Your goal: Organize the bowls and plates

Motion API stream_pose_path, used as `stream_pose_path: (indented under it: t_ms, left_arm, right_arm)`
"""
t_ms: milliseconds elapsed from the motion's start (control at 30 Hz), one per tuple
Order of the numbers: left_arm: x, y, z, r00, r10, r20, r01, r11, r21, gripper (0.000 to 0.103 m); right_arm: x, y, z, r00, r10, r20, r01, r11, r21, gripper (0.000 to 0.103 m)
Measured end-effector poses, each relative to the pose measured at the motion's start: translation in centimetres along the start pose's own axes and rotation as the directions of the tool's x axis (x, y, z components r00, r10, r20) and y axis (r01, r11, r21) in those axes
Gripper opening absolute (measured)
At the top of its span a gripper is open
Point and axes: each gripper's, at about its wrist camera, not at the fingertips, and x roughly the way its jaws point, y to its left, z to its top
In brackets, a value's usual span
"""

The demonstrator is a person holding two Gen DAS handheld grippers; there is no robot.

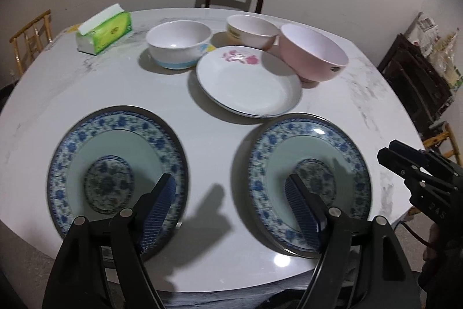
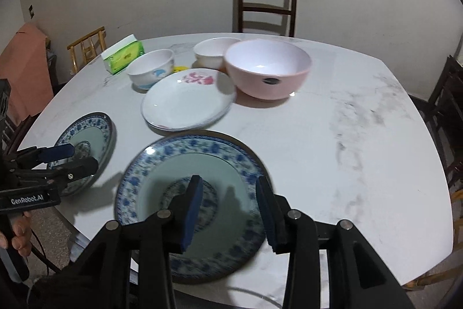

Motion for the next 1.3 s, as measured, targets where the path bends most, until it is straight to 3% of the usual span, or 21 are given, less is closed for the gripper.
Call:
stream_pose_path:
  t_ms: [267, 400, 567, 1100, 1300]
  left_arm:
    - [0.9, -0.4, -0.4, 0.991, -0.129, -0.033, 0.128, 0.991, -0.034, 0.075]
    - [1.7, -0.3, -0.7, 0.978, -0.198, -0.058, 0.195, 0.979, -0.06, 0.075]
    - [2.8, 0.0, -0.8, 0.961, -0.263, -0.09, 0.253, 0.961, -0.107, 0.075]
    - [5.6, 0.1, -0.7, 0.929, -0.337, -0.15, 0.312, 0.935, -0.168, 0.073]
    - [6.3, 0.5, -0.8, 0.923, -0.345, -0.172, 0.313, 0.93, -0.191, 0.065]
  right_arm:
    - [0.3, -4.0, -1.2, 0.99, 0.13, -0.054, -0.125, 0.988, 0.093, 0.039]
    - [1.2, -5.4, -1.9, 0.971, 0.219, -0.092, -0.204, 0.968, 0.143, 0.039]
    - [2.1, -7.1, -2.4, 0.959, 0.262, -0.106, -0.238, 0.951, 0.198, 0.039]
    - [6.2, -9.3, -3.3, 0.914, 0.374, -0.156, -0.316, 0.899, 0.305, 0.039]
    - [7.3, -9.7, -3.5, 0.907, 0.386, -0.171, -0.316, 0.89, 0.329, 0.039]
